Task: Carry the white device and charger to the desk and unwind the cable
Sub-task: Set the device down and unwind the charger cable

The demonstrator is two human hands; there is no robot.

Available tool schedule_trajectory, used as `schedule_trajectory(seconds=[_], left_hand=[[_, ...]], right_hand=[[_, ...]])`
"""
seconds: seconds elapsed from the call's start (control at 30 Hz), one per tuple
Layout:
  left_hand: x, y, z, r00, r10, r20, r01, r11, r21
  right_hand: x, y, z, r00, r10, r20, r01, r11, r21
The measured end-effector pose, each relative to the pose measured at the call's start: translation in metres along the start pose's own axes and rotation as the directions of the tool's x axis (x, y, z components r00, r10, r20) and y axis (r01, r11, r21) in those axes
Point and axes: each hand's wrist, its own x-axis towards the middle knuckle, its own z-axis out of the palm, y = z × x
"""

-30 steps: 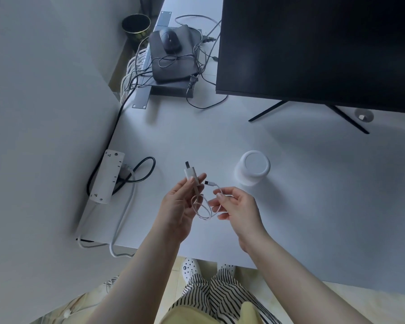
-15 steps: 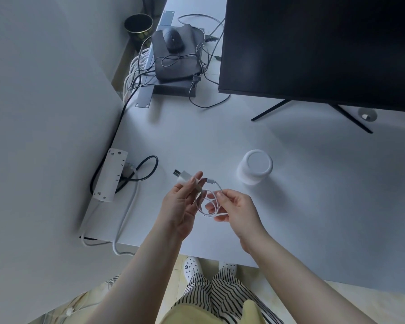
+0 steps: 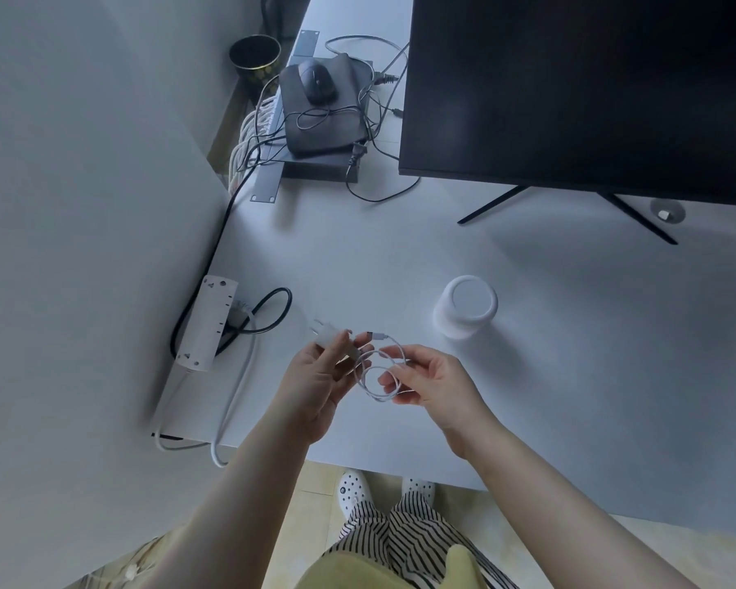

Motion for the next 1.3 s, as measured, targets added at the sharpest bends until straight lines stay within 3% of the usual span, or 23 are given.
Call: schedule_trajectory(seconds=[0.27,0.53,0.77,1.07,1.3], left_hand=[[0.004,-0.010,-0.003,1.000,-0.025,0.011,0.025,0.998,-0.052],[0.010,-0.002,-0.006,0.999,0.040,-0.028,-0.044,0.983,-0.177],[0.011,0.005,0.000,0.997,0.067,-0.042,-0.075,0.968,-0.238],[0.005,-0.003,0.012,0.996,0.031,0.084,-0.014,0.980,-0.197],[0.000,-0.002,0.011,0.989,0.053,0.135,-0.040,0.995,-0.096]], right_hand=[[0.004,0.006,-0.005,0.994,0.096,-0.048,-0.087,0.982,0.171],[0.002,0.007,-0.018,0.986,0.051,-0.158,-0.008,0.965,0.262],[-0.007,0.007,-0.023,0.982,-0.021,-0.185,0.051,0.986,0.160],[-0.003,0.001,-0.005,0.995,-0.003,-0.100,0.011,0.997,0.077],[0.002,-0.004,0.005,0.992,-0.035,-0.118,0.037,0.999,0.015]])
